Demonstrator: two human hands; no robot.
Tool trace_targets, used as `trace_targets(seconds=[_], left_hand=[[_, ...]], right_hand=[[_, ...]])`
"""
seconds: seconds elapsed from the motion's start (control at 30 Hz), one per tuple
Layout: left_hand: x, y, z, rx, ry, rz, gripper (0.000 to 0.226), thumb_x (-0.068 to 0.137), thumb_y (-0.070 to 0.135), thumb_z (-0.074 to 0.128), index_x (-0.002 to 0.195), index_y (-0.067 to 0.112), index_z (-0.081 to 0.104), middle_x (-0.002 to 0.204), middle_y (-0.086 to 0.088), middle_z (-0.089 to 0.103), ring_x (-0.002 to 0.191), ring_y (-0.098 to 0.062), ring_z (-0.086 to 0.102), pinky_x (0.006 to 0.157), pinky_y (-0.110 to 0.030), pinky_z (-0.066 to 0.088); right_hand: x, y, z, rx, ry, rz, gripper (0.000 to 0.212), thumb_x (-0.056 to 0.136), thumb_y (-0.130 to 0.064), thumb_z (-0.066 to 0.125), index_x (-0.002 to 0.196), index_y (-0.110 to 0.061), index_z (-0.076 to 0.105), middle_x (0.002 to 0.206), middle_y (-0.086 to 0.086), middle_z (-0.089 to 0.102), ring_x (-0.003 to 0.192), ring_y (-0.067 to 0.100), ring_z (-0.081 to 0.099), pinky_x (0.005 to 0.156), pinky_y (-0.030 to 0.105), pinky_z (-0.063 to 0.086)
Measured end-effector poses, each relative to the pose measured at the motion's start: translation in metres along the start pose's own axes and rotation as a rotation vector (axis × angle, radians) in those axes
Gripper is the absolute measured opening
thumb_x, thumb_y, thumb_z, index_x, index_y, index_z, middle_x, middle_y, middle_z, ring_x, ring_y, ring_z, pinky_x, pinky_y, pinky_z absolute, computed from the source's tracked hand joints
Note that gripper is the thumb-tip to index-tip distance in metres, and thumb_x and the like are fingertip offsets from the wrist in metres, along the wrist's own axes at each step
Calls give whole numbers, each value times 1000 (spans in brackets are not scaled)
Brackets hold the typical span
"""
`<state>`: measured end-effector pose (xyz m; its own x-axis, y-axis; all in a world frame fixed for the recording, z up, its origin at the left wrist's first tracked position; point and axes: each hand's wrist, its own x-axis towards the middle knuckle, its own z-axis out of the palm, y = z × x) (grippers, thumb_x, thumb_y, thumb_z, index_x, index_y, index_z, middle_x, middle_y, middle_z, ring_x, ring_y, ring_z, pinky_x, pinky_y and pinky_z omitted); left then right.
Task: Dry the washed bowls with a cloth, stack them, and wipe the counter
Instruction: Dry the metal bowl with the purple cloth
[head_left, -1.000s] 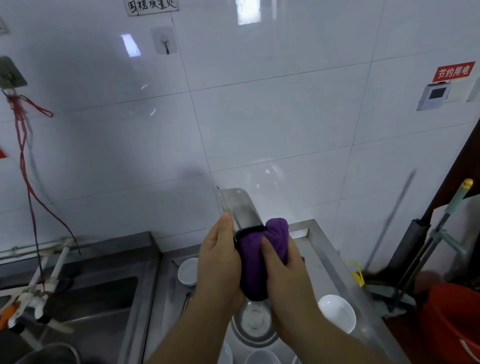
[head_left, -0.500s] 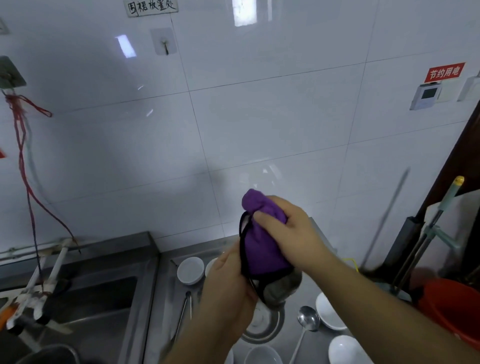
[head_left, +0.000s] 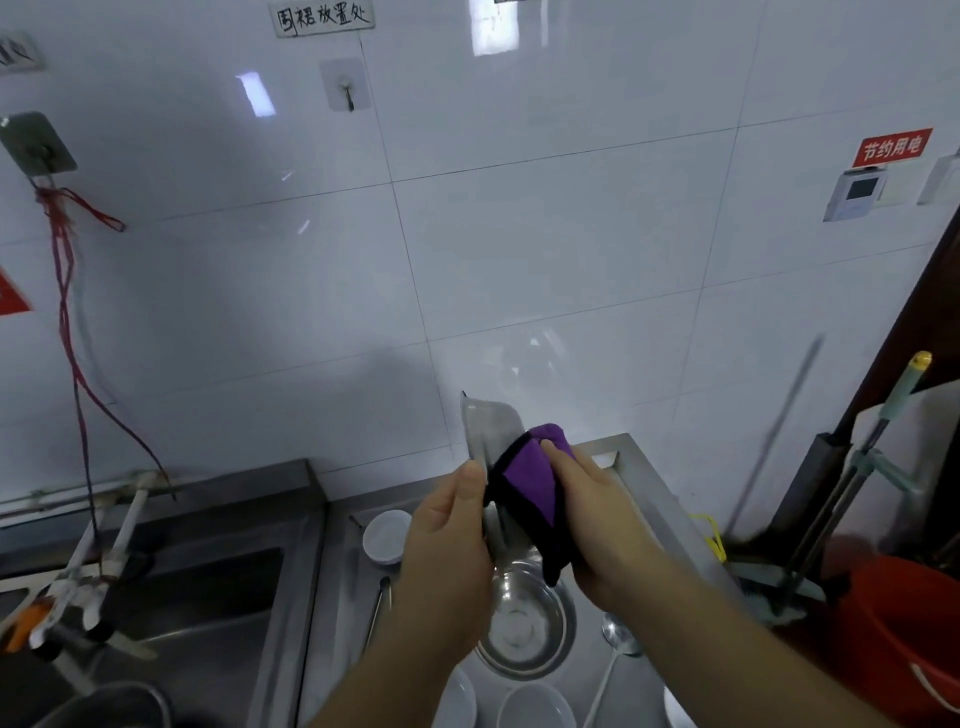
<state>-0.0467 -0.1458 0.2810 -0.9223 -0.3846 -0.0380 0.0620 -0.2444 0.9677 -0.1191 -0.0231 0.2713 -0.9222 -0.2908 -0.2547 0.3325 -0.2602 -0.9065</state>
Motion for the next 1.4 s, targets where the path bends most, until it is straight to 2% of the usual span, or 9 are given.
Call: trace_targets(seconds=[0.13,0.37,0.6,0.73,0.93,1.03,1.17,1.27,1.4], left_hand=[[-2,-7,-9,437,-139,244,33,103,48,45,89,34,72,82,10,74,77,-2,68,72,-13,52],[-1,-10,-36,1124,-469,527,23,111,41,42,116,35,64,79,19,61,70,0,57,67,-7,39],[4,-9,-61,1511,-735,527,35,112,48,33,136,31,52,110,4,72,95,-18,68,83,-35,56],[3,-20,-83,1583,-734,702,45,110,50,28,138,31,58,117,6,75,105,-16,69,96,-39,54],[-3,-28,-110,1289,-301,810,44,110,51,28,140,37,56,121,20,69,122,3,55,123,-35,23],[6,-27,-121,962,124,505,38,107,46,41,143,37,48,130,25,49,124,2,45,111,-28,33],[22,-32,-137,483,46,-24,23,108,37,50,112,35,72,94,11,73,85,-11,70,68,-21,58],[27,-45,-143,356,23,-154,24,105,24,56,100,32,78,90,-7,77,79,-22,70,78,-46,64],[34,-62,-140,225,65,-245,19,100,22,64,101,33,80,86,-6,79,72,-18,75,67,-31,64]], right_hand=[[-6,-2,0,151,-8,62,40,98,-45,67,122,-13,75,108,20,76,90,32,72,73,40,57],[2,-11,-14,322,-48,83,39,75,-43,89,98,-13,84,97,16,80,78,28,79,61,35,62],[12,5,-31,152,-28,222,39,74,-27,91,103,-6,77,93,20,75,78,34,75,73,44,64],[13,32,-30,156,49,255,21,60,-17,91,75,-5,81,76,19,72,62,30,72,64,43,62],[11,68,-26,256,21,316,69,53,-30,98,114,-5,79,108,22,74,92,36,74,78,45,63],[9,76,-25,261,14,301,63,46,-33,100,102,-12,83,97,16,77,80,32,77,68,41,63],[7,82,-25,263,22,262,56,51,-30,99,102,-11,83,100,18,76,83,33,76,73,43,63],[7,85,-28,251,45,267,40,66,-23,91,103,-9,84,104,21,77,83,35,76,74,46,63],[8,87,-43,206,102,224,30,78,-14,82,108,-9,79,102,23,76,82,34,75,75,45,63]])
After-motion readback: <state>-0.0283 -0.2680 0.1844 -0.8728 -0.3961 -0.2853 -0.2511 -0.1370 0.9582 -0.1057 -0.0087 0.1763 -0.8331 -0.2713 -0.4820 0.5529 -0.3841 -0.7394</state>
